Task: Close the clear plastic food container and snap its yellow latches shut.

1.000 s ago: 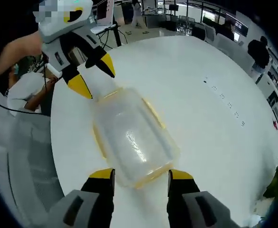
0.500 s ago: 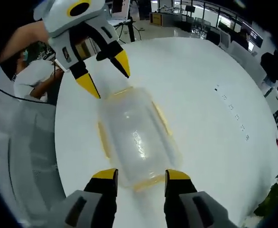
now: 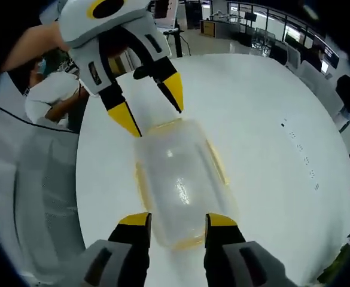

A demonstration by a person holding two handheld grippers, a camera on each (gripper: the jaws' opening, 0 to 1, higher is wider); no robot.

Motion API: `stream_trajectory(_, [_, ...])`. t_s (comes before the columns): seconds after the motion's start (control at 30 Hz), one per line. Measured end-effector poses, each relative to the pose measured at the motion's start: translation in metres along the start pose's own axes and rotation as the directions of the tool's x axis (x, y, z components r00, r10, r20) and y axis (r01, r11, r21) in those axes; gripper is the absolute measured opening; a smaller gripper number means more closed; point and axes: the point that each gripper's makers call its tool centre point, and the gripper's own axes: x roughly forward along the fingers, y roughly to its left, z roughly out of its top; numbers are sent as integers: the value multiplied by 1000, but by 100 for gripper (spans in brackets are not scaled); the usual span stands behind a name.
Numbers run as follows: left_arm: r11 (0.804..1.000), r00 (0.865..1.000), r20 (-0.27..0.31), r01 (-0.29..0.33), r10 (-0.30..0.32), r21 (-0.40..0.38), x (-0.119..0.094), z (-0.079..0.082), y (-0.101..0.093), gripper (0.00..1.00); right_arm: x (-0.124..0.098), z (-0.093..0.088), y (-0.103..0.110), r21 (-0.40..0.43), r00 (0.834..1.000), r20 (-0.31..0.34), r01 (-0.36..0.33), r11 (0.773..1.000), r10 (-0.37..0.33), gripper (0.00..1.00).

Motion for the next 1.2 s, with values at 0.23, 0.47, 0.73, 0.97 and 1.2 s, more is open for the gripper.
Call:
stream_trajectory(0.23, [1000, 1000, -2, 16, -16, 24, 9, 5, -8, 30, 2, 7, -1, -17, 1000, 19, -4, 1000, 4, 30])
stream_trajectory(0.47, [998, 1000, 4, 27, -28, 53, 18, 12, -12, 31, 8, 10, 0, -56, 1000, 9, -26, 998, 26, 30])
stream_trajectory(0.73, [997, 999, 33, 27, -29, 69, 26, 23, -13, 33, 9, 21, -2, -103, 998, 44, -39, 994, 44, 29])
stream_trajectory(0.97, [998, 998, 50, 26, -29, 65, 31, 29, -10, 34, 15, 28, -9, -110, 998, 57, -23, 994, 30, 28])
stream_trajectory(1.2, [996, 998, 45, 39, -43, 76, 36, 30, -15, 34, 19, 35, -10, -130, 997, 68, -22, 991, 31, 27])
